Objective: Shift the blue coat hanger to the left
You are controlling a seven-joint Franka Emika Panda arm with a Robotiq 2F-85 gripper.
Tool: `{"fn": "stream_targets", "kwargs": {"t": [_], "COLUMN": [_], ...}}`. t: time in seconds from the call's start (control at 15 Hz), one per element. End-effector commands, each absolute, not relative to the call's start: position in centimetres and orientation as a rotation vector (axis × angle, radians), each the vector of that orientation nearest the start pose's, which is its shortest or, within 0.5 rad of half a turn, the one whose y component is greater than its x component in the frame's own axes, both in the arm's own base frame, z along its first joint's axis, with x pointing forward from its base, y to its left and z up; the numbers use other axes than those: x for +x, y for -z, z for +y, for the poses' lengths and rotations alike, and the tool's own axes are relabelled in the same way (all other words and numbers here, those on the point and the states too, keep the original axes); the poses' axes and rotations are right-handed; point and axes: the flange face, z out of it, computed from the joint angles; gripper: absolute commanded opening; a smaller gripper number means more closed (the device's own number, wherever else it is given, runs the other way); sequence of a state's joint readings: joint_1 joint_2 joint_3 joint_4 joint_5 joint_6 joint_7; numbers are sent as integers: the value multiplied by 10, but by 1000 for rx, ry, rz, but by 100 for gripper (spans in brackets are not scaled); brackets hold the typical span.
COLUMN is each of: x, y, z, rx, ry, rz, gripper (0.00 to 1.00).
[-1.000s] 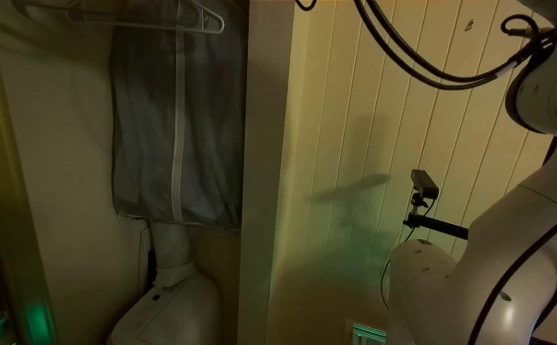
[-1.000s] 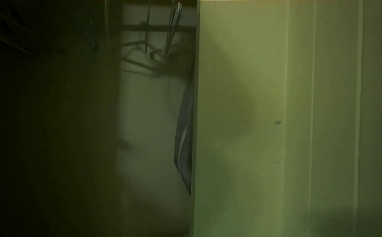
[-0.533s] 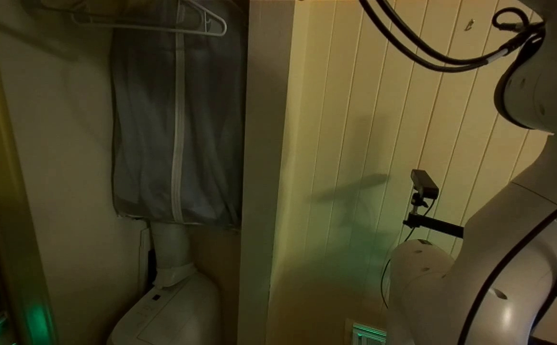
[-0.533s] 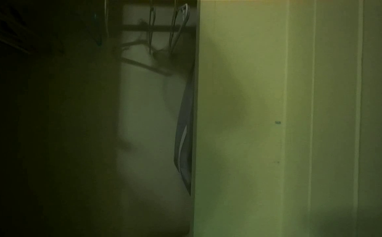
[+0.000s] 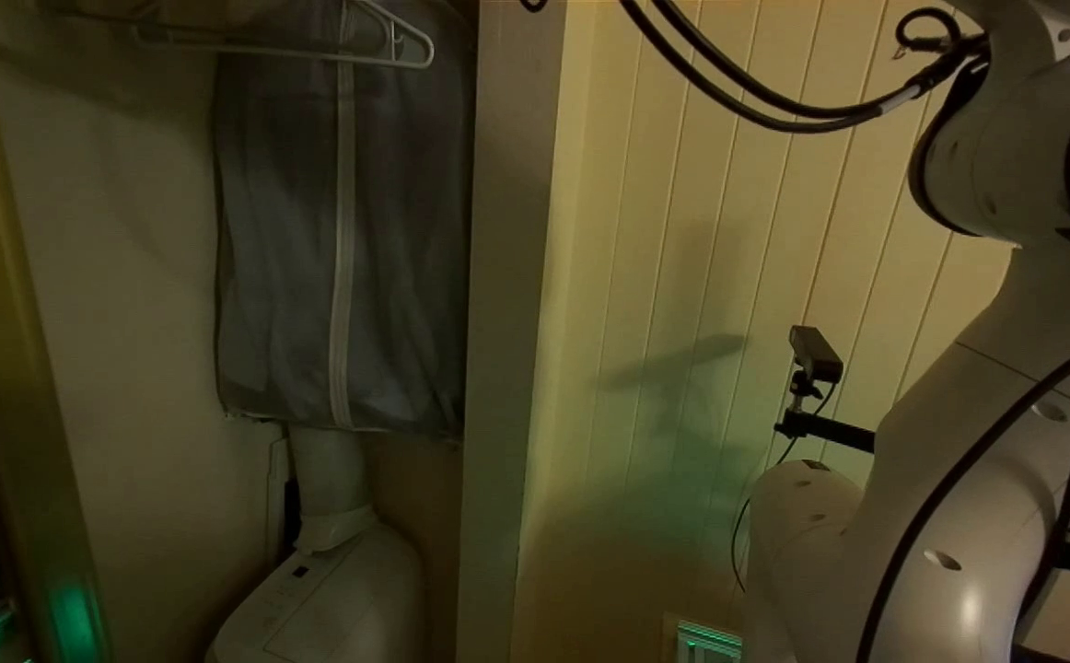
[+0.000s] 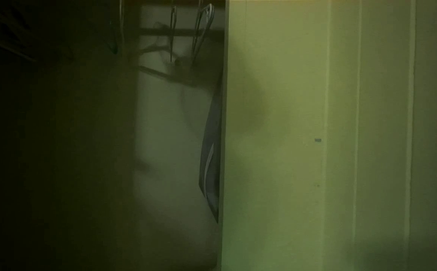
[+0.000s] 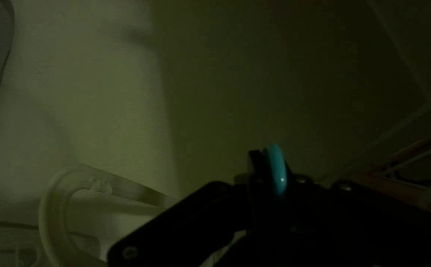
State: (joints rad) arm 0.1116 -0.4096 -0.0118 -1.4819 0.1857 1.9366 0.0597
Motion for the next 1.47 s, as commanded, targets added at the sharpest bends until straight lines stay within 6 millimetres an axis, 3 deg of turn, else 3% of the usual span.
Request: {"fn": "stream_targets", "kwargs": {"t": [0.0, 0.47, 0.53, 0.6, 0.73, 1.0, 1.2, 1.4], "x": [395, 406, 405, 400, 384, 329, 289, 258], "y": [-914, -904, -904, -905, -914, -935, -936, -924], "z": [50, 49, 49, 48, 48, 40, 22, 2], "rx": [-2603, -2638, -2664, -2681, -2694, -2620, -2627, -2739], "ry": [1153, 1058, 1067, 1092, 1160, 1183, 1170, 1184], "rz": [-16, 51, 48, 37, -2, -15, 78, 252], "gripper": [2, 2, 32, 34, 47, 74, 96, 100]}}
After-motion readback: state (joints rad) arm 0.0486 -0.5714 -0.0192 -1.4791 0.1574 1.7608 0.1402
